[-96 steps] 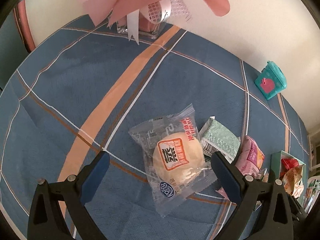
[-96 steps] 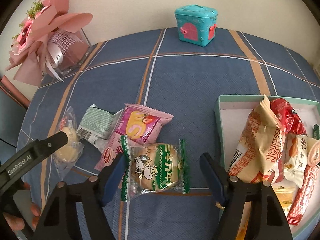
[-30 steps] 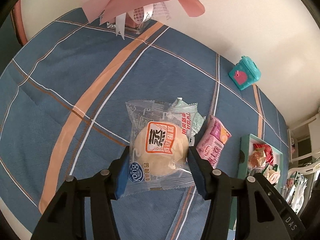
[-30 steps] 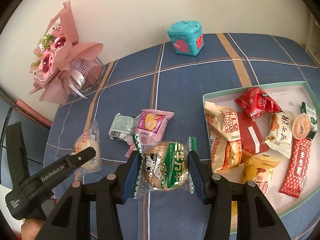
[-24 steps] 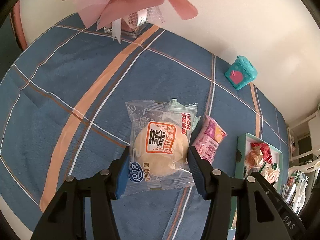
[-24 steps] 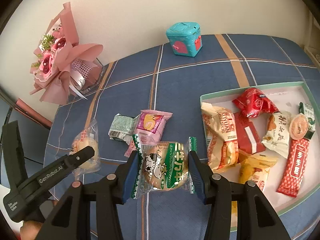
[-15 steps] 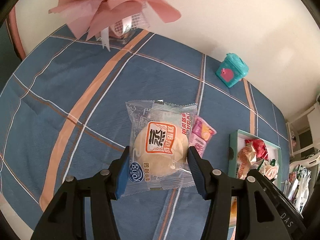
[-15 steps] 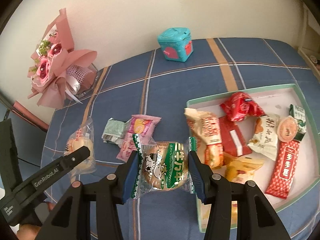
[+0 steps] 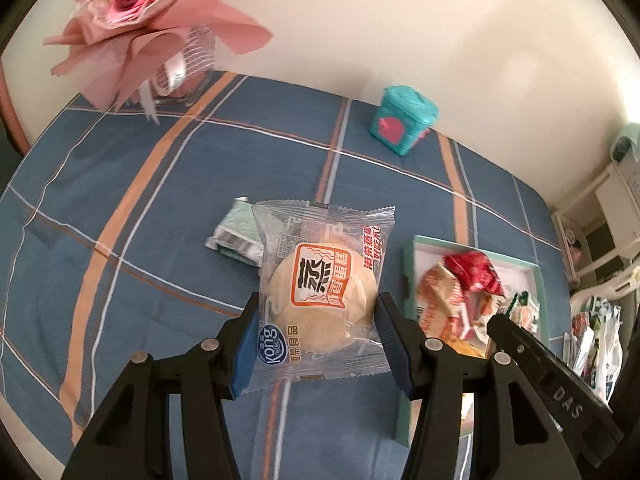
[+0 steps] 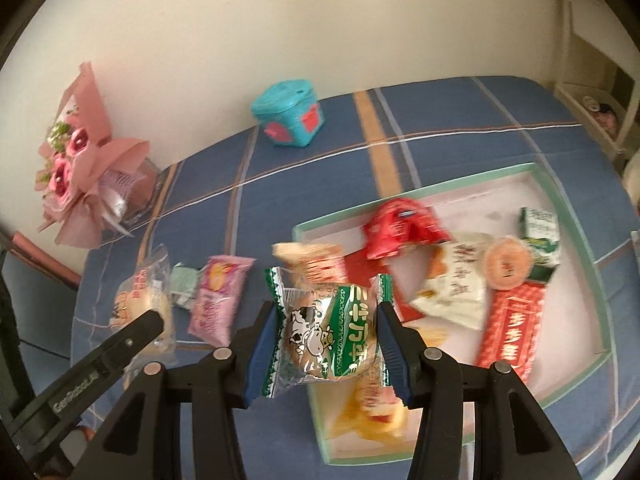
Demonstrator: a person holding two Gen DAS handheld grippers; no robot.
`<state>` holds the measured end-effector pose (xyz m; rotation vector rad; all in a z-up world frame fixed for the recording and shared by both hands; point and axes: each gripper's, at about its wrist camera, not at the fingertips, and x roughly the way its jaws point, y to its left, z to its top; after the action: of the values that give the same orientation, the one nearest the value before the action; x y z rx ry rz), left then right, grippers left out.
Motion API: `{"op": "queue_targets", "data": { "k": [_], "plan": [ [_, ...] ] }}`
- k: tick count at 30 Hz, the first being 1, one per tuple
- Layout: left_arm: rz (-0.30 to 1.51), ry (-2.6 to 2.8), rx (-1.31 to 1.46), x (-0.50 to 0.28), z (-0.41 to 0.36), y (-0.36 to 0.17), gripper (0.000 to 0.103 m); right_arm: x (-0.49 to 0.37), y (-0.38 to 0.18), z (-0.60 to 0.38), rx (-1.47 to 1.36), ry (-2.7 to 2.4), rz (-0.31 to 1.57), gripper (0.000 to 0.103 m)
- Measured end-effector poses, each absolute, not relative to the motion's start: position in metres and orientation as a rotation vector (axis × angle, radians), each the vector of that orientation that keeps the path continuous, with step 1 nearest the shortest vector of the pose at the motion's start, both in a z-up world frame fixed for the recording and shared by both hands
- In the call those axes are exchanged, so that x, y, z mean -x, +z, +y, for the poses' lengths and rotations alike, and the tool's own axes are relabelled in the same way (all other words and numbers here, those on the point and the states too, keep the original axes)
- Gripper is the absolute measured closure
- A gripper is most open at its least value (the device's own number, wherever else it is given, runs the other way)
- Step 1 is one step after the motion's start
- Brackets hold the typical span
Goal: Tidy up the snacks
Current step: 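Carry the steamed bun bag with the left tool while the right tool carries the cookie pack over the tray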
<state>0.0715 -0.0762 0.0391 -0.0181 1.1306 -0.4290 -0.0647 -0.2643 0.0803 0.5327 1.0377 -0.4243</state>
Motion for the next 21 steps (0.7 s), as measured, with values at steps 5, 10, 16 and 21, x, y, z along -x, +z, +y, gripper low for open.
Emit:
{"op": "queue_targets", "data": {
  "k": [5, 10, 16, 21],
  "plan": [
    [1.124, -0.464, -0.005, -0.06, -0.094, 0.042, 0.046, 0.08, 0.082, -0.288, -0.559, -0.473, 1.036, 0.05],
    [1.127, -0.489, -0.029, -0.053, -0.109, 0.042, 0.046, 0.091, 0.079, -0.306, -0.576, -0.511, 1.037, 0.05],
    [1.123, -0.515, -0.054, -0.044, -0.125, 0.043, 0.046, 0.107, 0.081, -0.326, -0.578, -0.582, 1.034, 0.05],
    [1.126, -0.533, -0.063, -0.04, -0.133, 0.044, 0.046, 0.117, 0.082, -0.341, -0.582, -0.624, 1.029, 0.05]
  ]
}}
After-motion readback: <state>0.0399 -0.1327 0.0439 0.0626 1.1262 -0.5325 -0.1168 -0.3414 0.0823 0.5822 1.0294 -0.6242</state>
